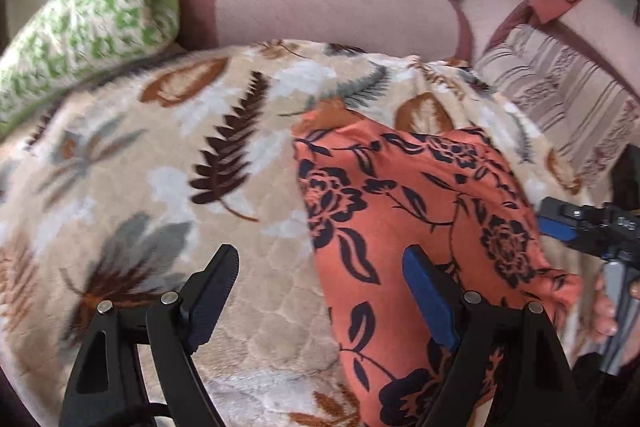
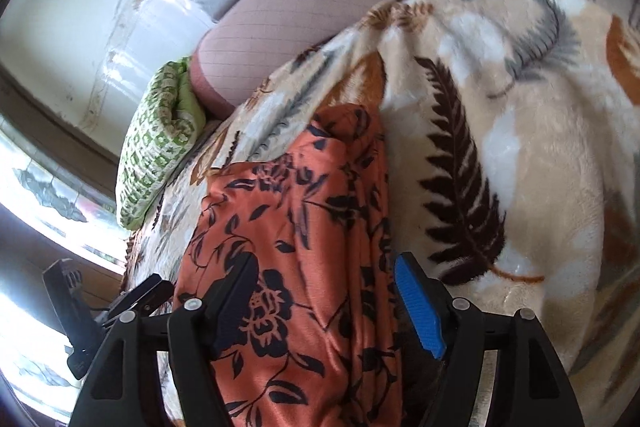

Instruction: Fold small clothes

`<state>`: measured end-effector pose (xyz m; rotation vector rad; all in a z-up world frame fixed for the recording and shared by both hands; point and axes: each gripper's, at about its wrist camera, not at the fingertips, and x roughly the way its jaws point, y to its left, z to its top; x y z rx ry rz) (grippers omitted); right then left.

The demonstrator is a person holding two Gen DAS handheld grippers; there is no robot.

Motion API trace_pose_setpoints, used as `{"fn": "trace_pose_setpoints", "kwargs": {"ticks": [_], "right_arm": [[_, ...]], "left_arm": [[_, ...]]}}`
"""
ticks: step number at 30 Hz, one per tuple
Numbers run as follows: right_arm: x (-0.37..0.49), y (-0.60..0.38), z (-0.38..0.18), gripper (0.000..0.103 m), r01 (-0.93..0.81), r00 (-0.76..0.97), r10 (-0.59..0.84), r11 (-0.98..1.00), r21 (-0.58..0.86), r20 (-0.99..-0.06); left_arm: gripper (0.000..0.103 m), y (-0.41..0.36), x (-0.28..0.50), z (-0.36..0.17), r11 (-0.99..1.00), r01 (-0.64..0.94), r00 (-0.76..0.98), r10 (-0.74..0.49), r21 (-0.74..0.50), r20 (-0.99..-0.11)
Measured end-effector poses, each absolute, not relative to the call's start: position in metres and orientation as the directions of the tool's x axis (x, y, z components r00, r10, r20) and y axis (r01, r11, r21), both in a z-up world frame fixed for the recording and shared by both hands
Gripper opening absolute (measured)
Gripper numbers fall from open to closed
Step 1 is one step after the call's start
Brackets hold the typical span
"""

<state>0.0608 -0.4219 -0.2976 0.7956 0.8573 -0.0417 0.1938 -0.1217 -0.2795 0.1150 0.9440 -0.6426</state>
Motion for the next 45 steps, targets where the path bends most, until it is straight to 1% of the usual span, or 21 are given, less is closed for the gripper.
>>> {"fn": "trace_pose_setpoints", "kwargs": {"ticks": [3,8,10,15,20,29,33,43,45], "right_arm": [[0.063,-0.423,-0.301,0.075,0.342,0.666,0.269,0.718,0.606,-0.696],[0.068,-0.424,-0.307,0.076,0.361,0.644,0.27,0.718,0.595,-0.716],[0.069,-0.426,-0.31,0.076,0.37,0.635,0.273,0.714,0.595,-0.723],[0.069,-0.433,-0.318,0.076,0.383,0.63,0.308,0.676,0.63,-0.713],[0.07,-0.436,-0.323,0.076,0.377,0.635,0.35,0.638,0.672,-0.689],[0.075,-0.433,-0.326,0.077,0.355,0.633,0.399,0.612,0.707,-0.664],[0.08,-0.428,-0.331,0.077,0.346,0.611,0.421,0.62,0.704,-0.671],[0.085,-0.43,-0.34,0.077,0.33,0.614,0.471,0.577,0.748,-0.634],[0.086,-0.429,-0.342,0.077,0.325,0.618,0.482,0.563,0.76,-0.621]], "left_arm": [[0.084,-0.127,0.195,-0.284,0.791,0.582,0.401,-0.48,-0.188,-0.78],[0.085,-0.132,0.19,-0.284,0.706,0.641,0.305,-0.595,-0.302,-0.743],[0.085,-0.136,0.187,-0.285,0.677,0.662,0.271,-0.617,-0.322,-0.739],[0.085,-0.141,0.189,-0.293,0.682,0.654,0.258,-0.608,-0.328,-0.751],[0.085,-0.14,0.191,-0.293,0.71,0.636,0.296,-0.586,-0.302,-0.755],[0.085,-0.14,0.191,-0.29,0.723,0.632,0.316,-0.569,-0.279,-0.759],[0.085,-0.141,0.191,-0.289,0.725,0.631,0.319,-0.565,-0.274,-0.761],[0.085,-0.154,0.19,-0.294,0.719,0.643,0.305,-0.558,-0.266,-0.772],[0.086,-0.156,0.189,-0.294,0.72,0.644,0.308,-0.554,-0.259,-0.773]]}}
